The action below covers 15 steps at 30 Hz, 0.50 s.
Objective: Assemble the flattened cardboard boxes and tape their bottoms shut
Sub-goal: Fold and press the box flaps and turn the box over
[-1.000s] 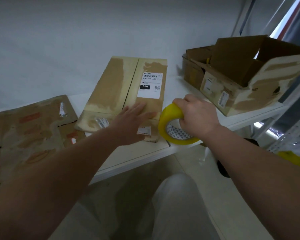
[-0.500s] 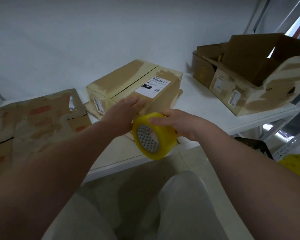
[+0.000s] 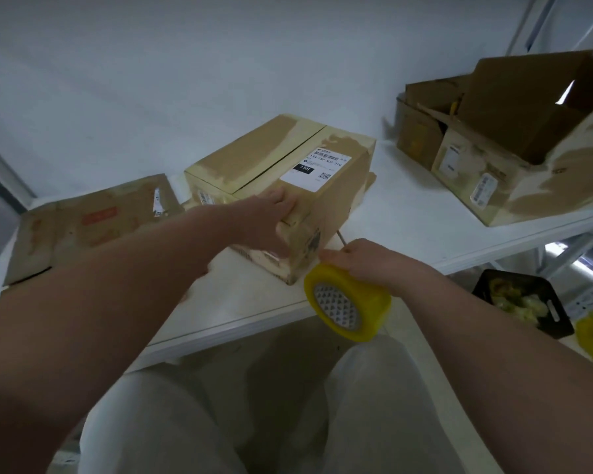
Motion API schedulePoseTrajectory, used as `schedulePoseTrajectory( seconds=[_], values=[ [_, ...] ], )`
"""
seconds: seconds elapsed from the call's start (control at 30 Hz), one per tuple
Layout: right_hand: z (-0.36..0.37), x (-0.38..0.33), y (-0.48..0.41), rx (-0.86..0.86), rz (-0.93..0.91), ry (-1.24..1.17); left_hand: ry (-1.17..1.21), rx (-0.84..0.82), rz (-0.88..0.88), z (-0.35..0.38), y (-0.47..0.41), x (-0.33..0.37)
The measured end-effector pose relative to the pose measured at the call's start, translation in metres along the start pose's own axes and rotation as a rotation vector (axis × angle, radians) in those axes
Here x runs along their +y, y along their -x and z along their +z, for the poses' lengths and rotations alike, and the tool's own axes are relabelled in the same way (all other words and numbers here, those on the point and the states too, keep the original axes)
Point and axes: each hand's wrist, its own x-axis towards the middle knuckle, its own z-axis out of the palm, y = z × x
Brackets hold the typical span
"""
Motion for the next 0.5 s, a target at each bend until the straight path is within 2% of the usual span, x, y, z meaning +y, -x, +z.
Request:
schedulePoseTrajectory(
  seconds=[0.07,0.1,0.17,0.23,0.4,0.5],
  values=[
    [0.004,0.0,-0.002,-0.031,0.026,-0.085,0.148,0.034,-0.046,-0.002,-0.005,0.007],
    [0.006,0.001,-0.005,-0.036,0.038,-0.12,0.18,0.104,-0.074,0.001,-0.007,0.012],
    [0.012,0.003,-0.01,-0.033,0.053,-0.137,0.141,0.277,-0.134,0.01,-0.012,0.022],
    [0.015,0.002,-0.014,-0.03,0.062,-0.143,0.06,0.368,-0.176,0.02,-0.016,0.029],
    [0.02,-0.007,-0.022,-0.112,0.037,-0.157,-0.024,0.342,-0.18,0.026,-0.02,0.023],
    [0.025,-0.011,-0.025,-0.19,0.039,-0.306,-0.05,0.317,-0.127,0.022,-0.018,0.02]
  ],
)
